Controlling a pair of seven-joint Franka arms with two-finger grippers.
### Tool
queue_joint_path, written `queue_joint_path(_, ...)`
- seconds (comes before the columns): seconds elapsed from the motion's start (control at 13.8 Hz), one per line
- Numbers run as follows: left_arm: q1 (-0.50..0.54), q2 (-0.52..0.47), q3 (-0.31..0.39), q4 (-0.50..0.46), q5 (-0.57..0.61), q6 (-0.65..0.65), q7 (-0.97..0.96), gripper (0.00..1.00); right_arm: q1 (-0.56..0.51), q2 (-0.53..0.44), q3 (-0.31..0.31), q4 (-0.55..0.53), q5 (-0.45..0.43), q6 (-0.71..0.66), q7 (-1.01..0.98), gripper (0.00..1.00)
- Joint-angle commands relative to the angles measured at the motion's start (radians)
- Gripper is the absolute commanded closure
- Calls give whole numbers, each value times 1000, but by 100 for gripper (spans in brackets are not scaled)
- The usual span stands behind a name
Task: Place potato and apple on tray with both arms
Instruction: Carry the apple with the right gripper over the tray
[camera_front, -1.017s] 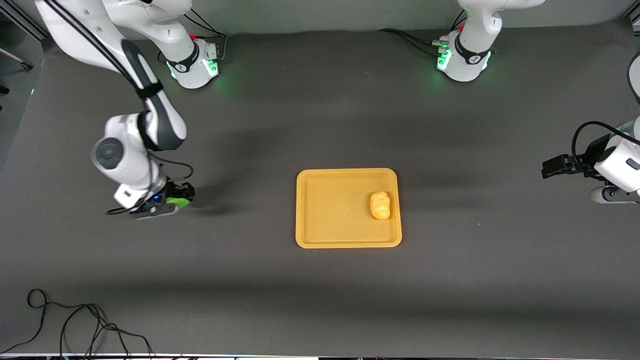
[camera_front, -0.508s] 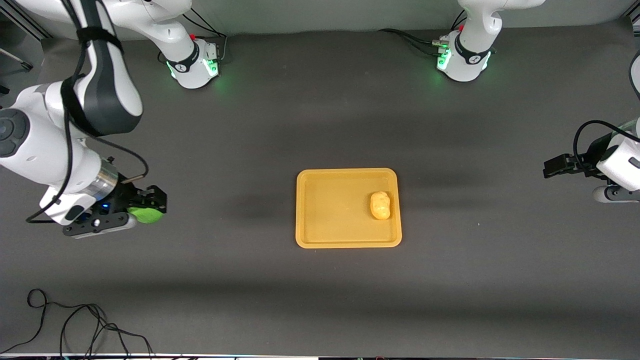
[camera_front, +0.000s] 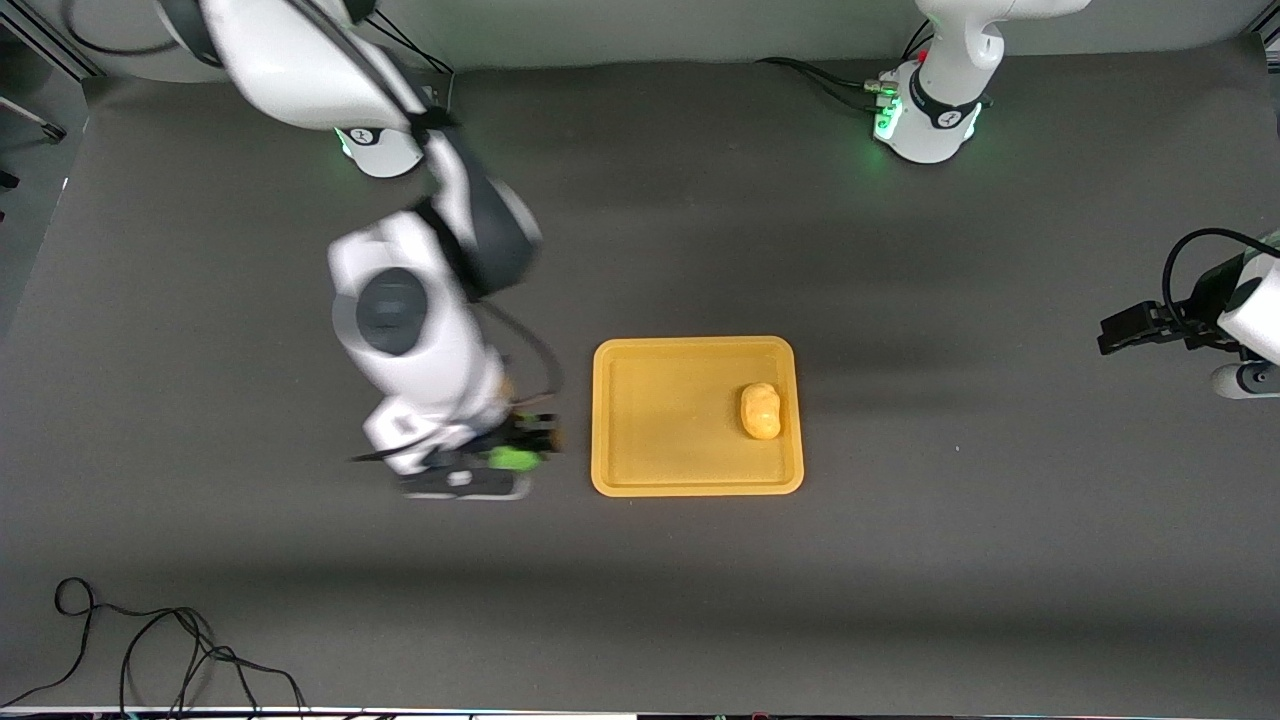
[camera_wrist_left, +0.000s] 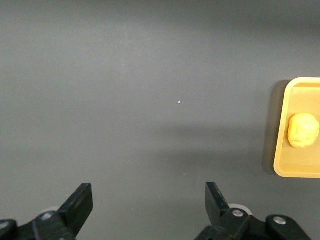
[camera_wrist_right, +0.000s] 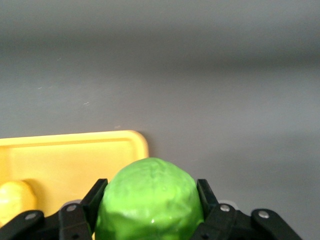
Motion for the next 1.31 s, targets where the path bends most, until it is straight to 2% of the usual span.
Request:
queue_joint_path(0.0, -19, -16, 6, -7, -6, 15, -28, 0, 92, 157, -17, 174, -5, 18, 191, 54)
queue_joint_path(0.15, -23, -16, 5, -13, -4, 14, -14, 0, 143, 215, -16, 174, -5, 107, 211, 54)
queue_joint_path(0.44, -22, -16, 3, -13, -6, 3, -14, 0, 178, 334, -16, 174, -5, 245, 214, 54)
queue_joint_path(0.87, -23, -13, 3, -13, -2, -12, 21, 0, 213, 421, -16, 171, -5, 334, 241, 54)
queue_joint_path(0.94, -23, -13, 3, -13, -2, -24, 21, 0, 213, 423, -16, 169, -5, 336, 241, 48)
queue_joint_path(1.02, -23, -12, 3, -13, -2, -26, 21, 0, 213, 423, -16, 166, -5, 336, 241, 23)
queue_joint_path(1.23, -23, -12, 3, -13, -2, -29, 21, 0, 210, 407, -25, 162, -5, 316, 234, 17)
